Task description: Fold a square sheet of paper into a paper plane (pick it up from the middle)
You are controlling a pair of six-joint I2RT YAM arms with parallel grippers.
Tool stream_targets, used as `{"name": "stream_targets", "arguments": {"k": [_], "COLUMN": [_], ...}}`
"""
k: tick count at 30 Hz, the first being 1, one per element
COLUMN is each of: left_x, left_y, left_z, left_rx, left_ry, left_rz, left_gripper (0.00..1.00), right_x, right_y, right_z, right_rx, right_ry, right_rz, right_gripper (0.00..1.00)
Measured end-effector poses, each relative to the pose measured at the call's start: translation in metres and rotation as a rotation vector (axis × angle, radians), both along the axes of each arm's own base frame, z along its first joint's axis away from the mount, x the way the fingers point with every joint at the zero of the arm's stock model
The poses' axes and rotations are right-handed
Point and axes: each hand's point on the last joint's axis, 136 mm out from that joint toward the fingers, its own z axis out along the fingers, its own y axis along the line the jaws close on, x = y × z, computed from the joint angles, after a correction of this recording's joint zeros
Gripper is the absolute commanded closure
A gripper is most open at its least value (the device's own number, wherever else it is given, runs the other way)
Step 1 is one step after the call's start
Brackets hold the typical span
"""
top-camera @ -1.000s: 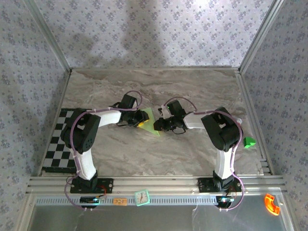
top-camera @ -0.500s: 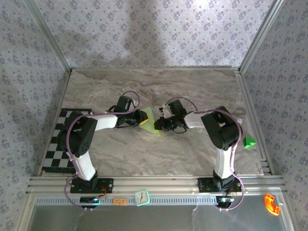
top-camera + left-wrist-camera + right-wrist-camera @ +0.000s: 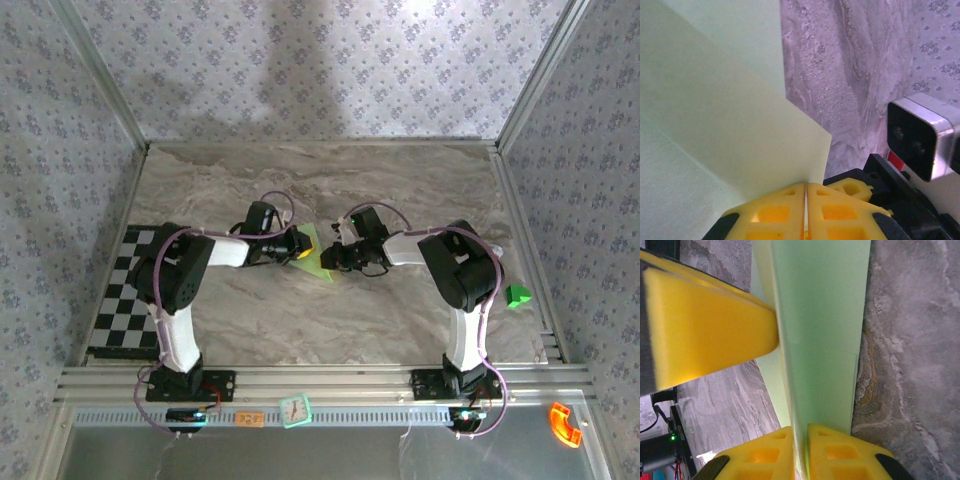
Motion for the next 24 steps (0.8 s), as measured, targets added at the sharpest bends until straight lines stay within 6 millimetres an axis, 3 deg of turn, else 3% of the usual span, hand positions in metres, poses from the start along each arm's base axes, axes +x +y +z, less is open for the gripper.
{"name": "stream_targets", "arguments": {"k": [8, 24], "left_x": [0.009, 0.009], "left_y": [-0.005, -0.004], "left_z": [0.009, -0.001], "left_rx": [-0.014, 0.002], "left_ry": [-0.024, 0.004], "left_rz": [-0.004, -0.003], "left_gripper": [0.9, 0.91], "right_x": [0.0, -0.012], "right_y": [-0.002, -0.012], "right_z": [0.001, 0.0], "right_rx": [0.012, -0.027], "right_ry": [0.023, 0.087], "right_rz": [-0.005, -0.009], "right_gripper": [0.81, 0.8]}}
